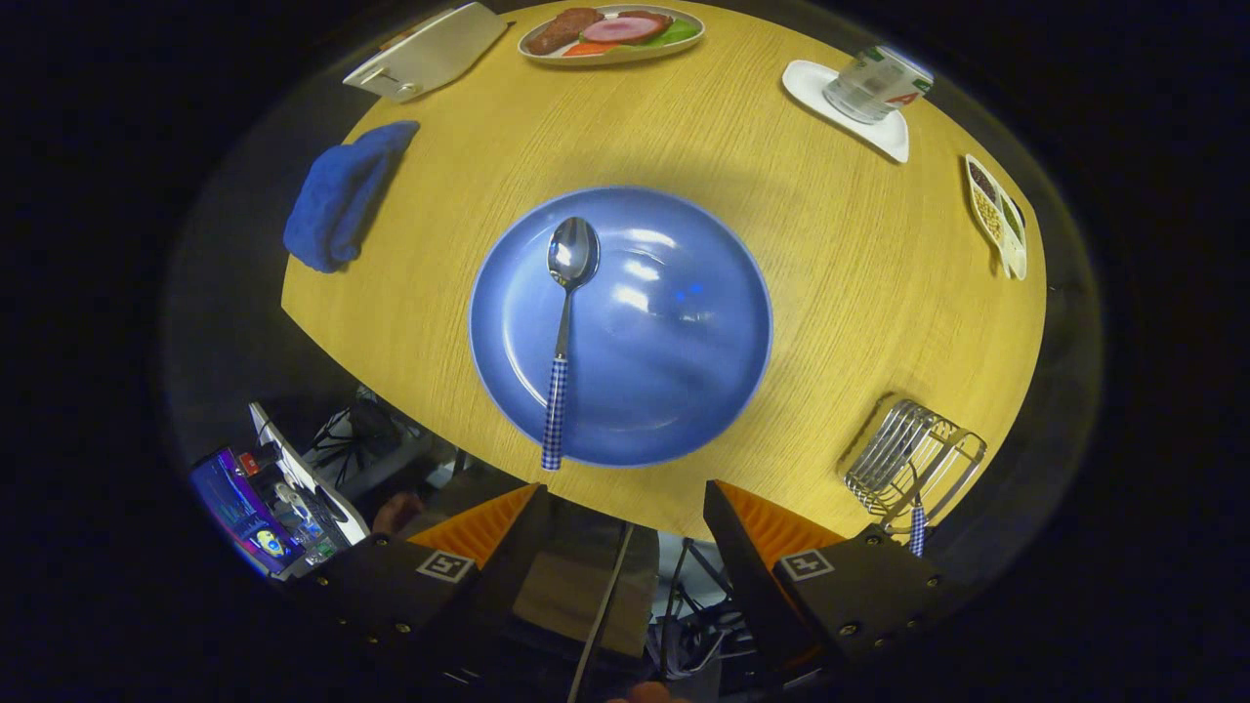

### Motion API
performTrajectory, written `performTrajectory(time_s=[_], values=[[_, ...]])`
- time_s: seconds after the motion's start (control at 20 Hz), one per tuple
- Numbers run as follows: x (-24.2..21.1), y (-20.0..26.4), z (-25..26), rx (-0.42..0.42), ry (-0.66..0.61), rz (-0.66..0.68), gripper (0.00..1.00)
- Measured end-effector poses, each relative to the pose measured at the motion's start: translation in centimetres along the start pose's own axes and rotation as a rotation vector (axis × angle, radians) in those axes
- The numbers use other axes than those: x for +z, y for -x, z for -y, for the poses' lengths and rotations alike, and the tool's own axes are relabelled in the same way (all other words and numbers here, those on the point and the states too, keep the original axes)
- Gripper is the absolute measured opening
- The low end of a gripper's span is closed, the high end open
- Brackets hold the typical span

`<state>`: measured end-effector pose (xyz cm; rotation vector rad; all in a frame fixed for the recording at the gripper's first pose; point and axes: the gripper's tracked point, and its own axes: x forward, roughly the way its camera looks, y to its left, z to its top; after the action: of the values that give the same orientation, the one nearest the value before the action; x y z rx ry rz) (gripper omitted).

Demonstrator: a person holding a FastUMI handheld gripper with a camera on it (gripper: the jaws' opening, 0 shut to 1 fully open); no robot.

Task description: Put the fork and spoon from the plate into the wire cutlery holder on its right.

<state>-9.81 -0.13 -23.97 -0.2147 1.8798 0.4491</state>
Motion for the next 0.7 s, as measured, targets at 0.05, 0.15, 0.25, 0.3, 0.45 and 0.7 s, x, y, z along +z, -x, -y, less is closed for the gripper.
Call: performTrajectory(time_s=[0.05,0.15,0.25,0.3,0.45,0.7], values=[[0.1,-0.4,-0.4,0.004,-0.001,-0.008,0.97],[0.6,-1.2,-0.9,0.004,-0.001,-0.012,0.97],[1.1,-1.7,-1.5,0.004,0.002,-0.012,0.97],[1.6,-1.9,-1.8,0.008,-0.001,-0.012,0.97],[2.2,-3.1,-2.6,0.002,0.001,-0.013,0.97],[2.8,-4.9,-4.3,0.023,-0.001,-0.023,0.95]])
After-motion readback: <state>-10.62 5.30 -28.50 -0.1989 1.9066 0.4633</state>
